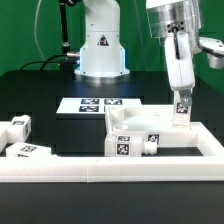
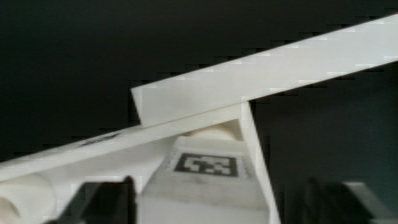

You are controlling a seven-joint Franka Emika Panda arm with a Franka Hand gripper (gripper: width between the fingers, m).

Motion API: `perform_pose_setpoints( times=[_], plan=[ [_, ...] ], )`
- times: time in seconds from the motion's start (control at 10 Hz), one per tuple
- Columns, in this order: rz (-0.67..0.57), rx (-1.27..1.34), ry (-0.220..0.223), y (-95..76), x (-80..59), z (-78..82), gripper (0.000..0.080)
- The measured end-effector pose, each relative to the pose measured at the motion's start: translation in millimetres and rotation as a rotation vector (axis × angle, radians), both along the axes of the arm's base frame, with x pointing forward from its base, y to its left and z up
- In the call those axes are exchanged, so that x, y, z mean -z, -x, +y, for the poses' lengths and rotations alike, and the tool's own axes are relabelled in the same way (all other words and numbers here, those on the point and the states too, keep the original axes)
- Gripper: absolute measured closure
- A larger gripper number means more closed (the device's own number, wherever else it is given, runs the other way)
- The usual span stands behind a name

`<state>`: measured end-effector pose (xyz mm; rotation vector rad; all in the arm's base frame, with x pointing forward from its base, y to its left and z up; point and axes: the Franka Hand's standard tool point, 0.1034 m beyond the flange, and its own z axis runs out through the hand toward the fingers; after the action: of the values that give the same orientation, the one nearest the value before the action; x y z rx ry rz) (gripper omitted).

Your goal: Assemble one leg

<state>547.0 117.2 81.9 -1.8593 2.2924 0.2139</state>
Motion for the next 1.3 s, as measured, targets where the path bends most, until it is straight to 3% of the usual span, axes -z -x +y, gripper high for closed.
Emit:
perform_pose_setpoints(
  times=[0.1, 0.6, 0.9, 1.3],
  plan=[
    [0.000, -0.077, 0.004, 0.4, -1.5, -0.3, 0.0170],
    [-0.076, -0.441, 0.028, 1.4, 0.1, -0.8, 0.0150],
    [-0.065, -0.949, 0.170, 10.6, -5.5, 9.2, 0.0150],
    [-0.119, -1.334, 0.188, 12.4, -0.4, 3.9, 0.0150]
  ],
)
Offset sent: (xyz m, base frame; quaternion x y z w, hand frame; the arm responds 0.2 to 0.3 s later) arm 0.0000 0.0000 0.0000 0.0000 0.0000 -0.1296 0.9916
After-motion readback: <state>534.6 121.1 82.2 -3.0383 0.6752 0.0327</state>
